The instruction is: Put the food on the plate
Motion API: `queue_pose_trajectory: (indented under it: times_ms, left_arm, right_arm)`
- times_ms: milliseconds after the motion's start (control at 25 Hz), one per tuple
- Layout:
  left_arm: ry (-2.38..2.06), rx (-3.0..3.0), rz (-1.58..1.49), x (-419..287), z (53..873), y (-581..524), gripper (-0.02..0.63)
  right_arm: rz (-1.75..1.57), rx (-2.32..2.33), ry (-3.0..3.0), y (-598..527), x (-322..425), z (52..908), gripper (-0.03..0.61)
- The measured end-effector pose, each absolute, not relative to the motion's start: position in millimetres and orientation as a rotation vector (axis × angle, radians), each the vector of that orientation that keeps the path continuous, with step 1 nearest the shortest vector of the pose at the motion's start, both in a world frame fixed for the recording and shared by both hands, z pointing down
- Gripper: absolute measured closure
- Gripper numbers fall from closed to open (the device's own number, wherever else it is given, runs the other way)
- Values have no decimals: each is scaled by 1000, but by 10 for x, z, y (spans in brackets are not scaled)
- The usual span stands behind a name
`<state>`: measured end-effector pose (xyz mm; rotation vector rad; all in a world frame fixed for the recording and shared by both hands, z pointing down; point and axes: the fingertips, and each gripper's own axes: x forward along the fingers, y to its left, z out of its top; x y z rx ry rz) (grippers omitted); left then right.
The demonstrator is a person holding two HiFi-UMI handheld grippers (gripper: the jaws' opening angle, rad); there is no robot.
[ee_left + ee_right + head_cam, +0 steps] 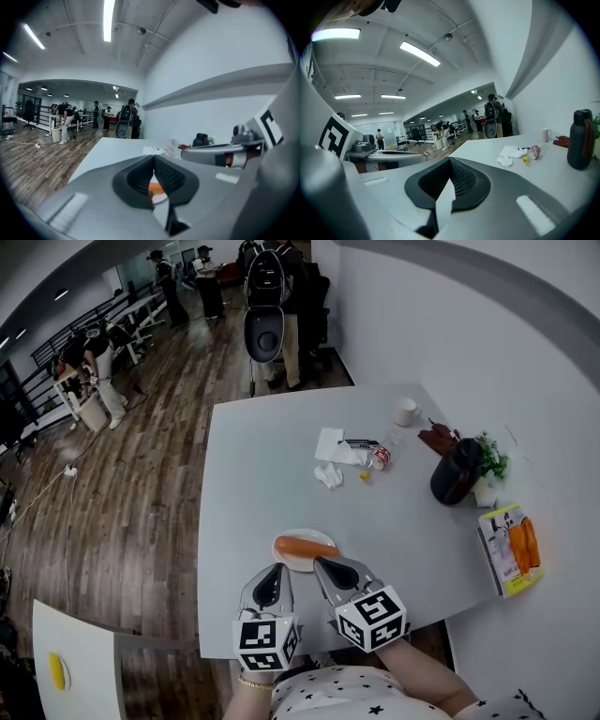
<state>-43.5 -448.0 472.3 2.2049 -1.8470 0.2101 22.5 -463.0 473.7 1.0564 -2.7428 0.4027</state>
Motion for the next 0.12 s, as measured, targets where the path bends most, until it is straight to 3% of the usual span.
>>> queue_pose_trajectory:
  times_ms: [120]
  left_arm:
    - [-1852,2198,212,-448,4746,-4488,606]
  right_arm:
    - [400,1036,-2747,-4625,191,4749,581]
